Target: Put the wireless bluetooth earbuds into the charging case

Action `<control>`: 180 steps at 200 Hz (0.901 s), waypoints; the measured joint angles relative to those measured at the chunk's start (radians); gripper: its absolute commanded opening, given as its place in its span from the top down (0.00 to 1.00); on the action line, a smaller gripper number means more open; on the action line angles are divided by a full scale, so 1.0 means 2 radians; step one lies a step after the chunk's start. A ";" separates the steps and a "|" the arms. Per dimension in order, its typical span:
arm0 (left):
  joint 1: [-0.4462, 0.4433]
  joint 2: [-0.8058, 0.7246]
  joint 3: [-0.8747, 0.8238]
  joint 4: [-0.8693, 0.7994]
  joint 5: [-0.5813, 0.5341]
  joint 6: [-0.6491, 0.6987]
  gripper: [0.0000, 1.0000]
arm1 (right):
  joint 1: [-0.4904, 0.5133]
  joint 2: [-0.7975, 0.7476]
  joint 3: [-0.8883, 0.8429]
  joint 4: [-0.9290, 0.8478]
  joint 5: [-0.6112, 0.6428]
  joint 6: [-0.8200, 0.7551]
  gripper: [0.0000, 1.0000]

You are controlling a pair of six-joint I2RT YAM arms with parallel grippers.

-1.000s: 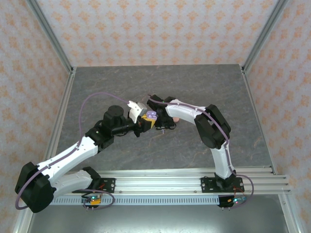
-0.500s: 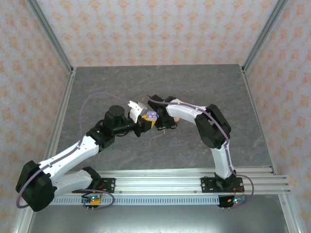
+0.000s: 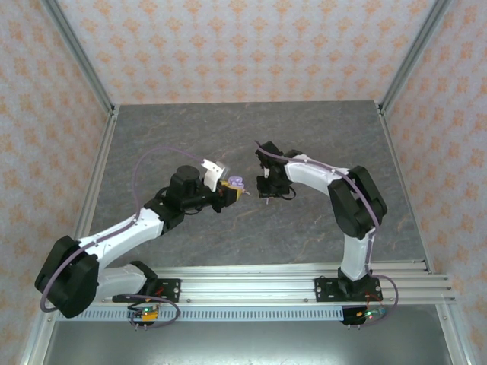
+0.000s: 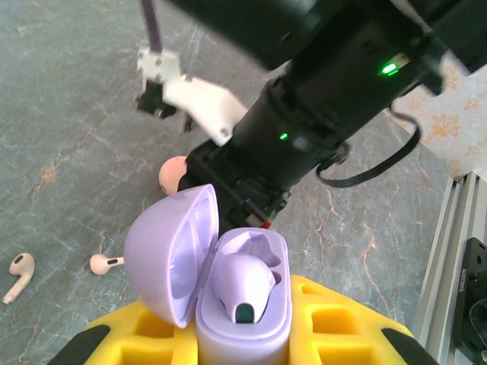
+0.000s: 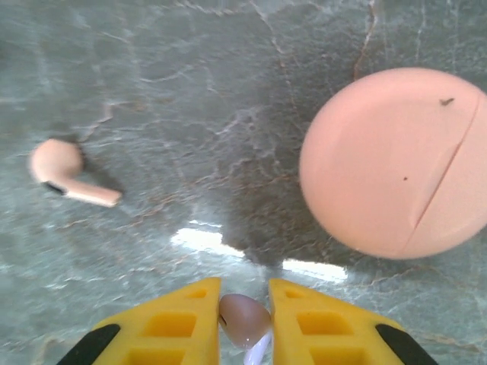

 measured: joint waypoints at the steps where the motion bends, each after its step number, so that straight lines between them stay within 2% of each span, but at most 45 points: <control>1: 0.000 0.001 0.000 0.001 0.000 0.000 1.00 | 0.000 -0.001 -0.001 0.000 -0.001 0.000 0.79; 58: 0.000 0.054 -0.016 0.054 0.004 -0.017 1.00 | -0.010 -0.060 -0.018 0.040 -0.027 0.000 0.79; 120: 0.000 0.077 -0.035 0.105 0.005 -0.030 1.00 | -0.009 -0.119 -0.032 0.060 -0.033 0.000 0.79; 180: 0.000 0.105 -0.041 0.173 0.035 -0.054 1.00 | -0.009 -0.192 -0.066 0.112 -0.068 -0.008 0.79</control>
